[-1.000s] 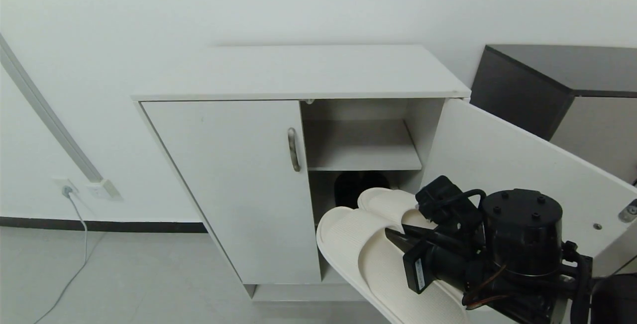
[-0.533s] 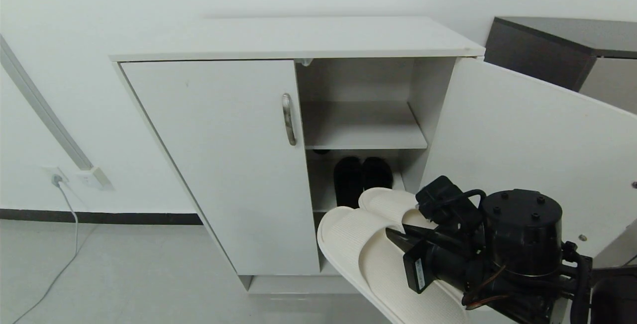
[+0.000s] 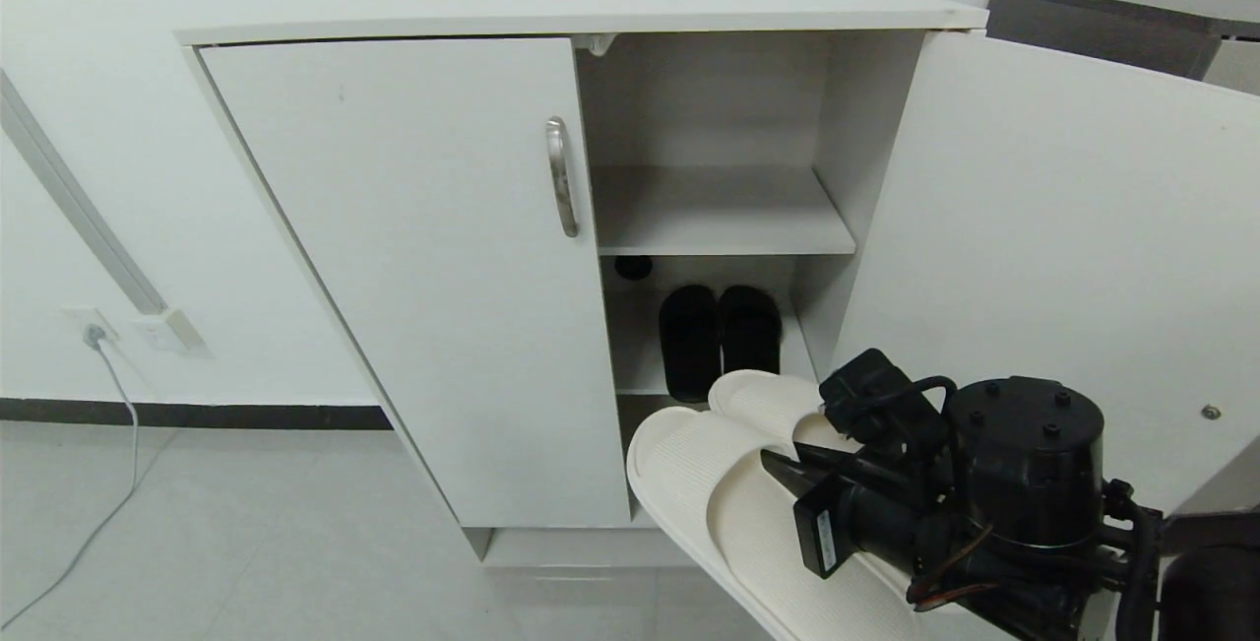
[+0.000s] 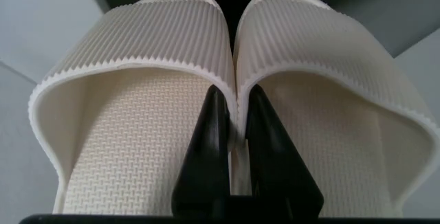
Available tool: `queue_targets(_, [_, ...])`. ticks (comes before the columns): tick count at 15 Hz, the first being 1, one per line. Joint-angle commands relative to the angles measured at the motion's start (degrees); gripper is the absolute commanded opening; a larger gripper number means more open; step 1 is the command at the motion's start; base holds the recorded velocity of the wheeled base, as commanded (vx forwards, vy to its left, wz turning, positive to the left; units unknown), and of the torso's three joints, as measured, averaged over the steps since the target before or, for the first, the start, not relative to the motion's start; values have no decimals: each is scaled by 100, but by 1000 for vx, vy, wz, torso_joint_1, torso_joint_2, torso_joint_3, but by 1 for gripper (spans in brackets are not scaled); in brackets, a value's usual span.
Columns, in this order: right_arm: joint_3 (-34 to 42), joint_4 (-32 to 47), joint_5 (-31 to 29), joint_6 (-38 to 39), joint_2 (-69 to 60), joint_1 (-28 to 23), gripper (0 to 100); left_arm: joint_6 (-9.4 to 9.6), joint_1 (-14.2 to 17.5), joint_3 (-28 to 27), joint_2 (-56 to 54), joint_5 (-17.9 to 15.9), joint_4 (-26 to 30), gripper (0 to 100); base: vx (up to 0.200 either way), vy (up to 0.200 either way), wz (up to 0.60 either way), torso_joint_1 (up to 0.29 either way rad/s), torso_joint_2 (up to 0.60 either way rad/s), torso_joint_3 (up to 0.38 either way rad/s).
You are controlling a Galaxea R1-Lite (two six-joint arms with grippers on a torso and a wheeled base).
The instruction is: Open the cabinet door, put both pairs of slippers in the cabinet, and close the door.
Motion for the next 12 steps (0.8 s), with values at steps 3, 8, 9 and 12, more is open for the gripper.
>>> queue_targets(3, [-4, -35, -42, -23, 164, 4, 0, -1, 4, -1, -1, 2, -4, 0, 0, 0, 0, 0, 0, 0])
queue_targets(8, [-1999, 404, -2142, 452, 1386, 311, 0, -1, 4, -1, -1, -7, -4, 0, 0, 0, 0, 0, 0, 0])
queue_targets(9, [-2192, 659, -2274, 487, 1403, 311, 0, 8, 4, -1, -1, -7, -4, 0, 0, 0, 0, 0, 0, 0])
queue_targets(12, [-4433, 3410, -3065, 1304, 1403, 381, 0, -1, 4, -1, -1, -7, -4, 0, 0, 0, 0, 0, 0, 0])
